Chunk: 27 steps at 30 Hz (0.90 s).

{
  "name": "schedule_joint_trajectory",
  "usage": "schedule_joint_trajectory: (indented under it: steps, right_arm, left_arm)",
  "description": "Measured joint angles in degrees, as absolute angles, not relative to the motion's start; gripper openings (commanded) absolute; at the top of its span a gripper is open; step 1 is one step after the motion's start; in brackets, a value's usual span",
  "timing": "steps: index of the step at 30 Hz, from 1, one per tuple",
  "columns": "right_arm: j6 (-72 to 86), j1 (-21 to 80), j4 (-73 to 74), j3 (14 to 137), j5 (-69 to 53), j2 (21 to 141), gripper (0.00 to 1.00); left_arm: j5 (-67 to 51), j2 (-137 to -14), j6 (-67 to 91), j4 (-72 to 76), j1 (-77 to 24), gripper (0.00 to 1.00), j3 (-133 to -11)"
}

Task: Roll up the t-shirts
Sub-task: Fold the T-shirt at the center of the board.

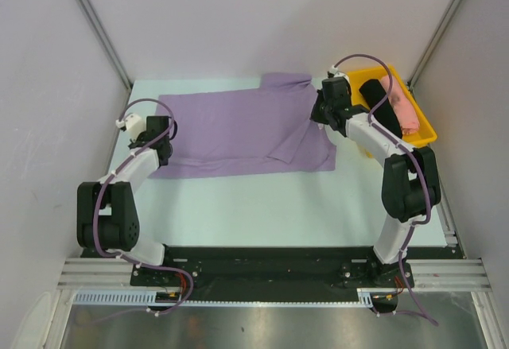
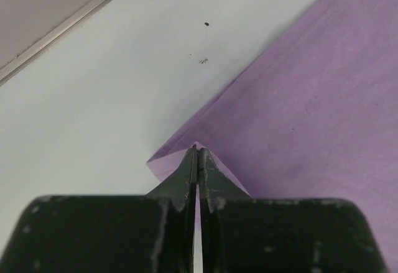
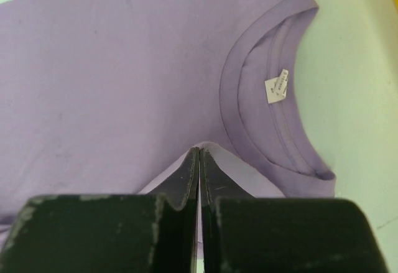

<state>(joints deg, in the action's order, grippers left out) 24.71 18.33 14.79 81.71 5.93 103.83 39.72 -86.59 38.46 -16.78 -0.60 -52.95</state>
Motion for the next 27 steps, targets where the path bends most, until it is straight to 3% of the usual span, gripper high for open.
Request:
schedule_joint_trajectory:
  steps: [27]
  right_arm:
    - [23.7, 16.9, 8.9, 81.9, 5.7, 103.6, 0.00]
  left_arm:
    - [39.1, -88.6, 38.4, -14.8, 2.4, 0.00, -54.6]
